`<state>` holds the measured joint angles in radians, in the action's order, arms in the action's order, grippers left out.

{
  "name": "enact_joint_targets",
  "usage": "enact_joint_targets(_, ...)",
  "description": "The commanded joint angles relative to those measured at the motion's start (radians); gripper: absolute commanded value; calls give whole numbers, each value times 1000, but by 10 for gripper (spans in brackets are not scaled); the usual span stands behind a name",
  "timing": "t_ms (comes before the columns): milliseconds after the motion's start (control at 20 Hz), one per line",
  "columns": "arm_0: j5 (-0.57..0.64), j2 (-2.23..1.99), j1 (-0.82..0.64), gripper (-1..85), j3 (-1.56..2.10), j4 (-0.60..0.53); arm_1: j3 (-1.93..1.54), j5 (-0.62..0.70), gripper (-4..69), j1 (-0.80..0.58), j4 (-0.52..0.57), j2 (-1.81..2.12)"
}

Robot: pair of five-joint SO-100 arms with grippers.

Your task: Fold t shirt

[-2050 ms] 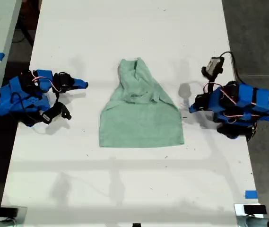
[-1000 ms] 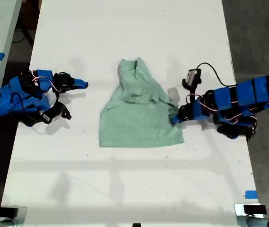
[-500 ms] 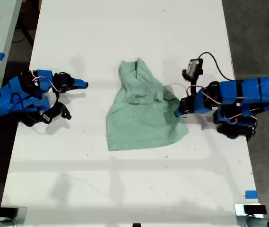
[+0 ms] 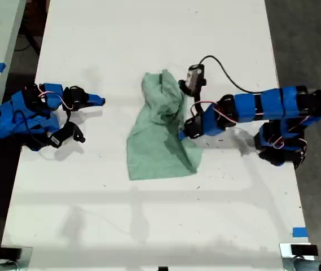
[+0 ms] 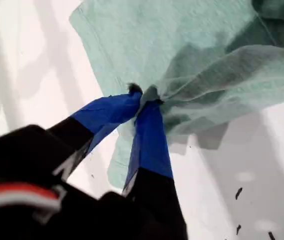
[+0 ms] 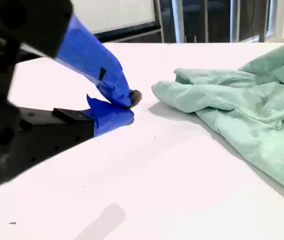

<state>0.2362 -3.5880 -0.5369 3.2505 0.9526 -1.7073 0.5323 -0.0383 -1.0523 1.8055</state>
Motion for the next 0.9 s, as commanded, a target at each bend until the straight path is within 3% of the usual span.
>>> enact_joint_targets(0,-9,-11,-2,0,37,3,494,75,267,40,-193,-261)
enact_joint_targets(150,-9,-11,3,0,37,3,583,69,215,8,-328,-213)
enact_joint_targets(400,-9,-11,3,0,37,3,295,-5,170,-51,-437,218)
enact_joint_targets(450,-9,-11,3,-1,37,3,167,-34,149,-61,-428,330)
enact_joint_targets(550,-9,-11,3,-1,37,2,-167,-81,9,-75,-334,611)
enact_joint_targets(750,-8,-11,0,0,37,0,-850,-150,14,-71,-117,1124)
enact_joint_targets(850,-11,-11,0,0,37,0,-1123,-140,13,-74,-107,1425)
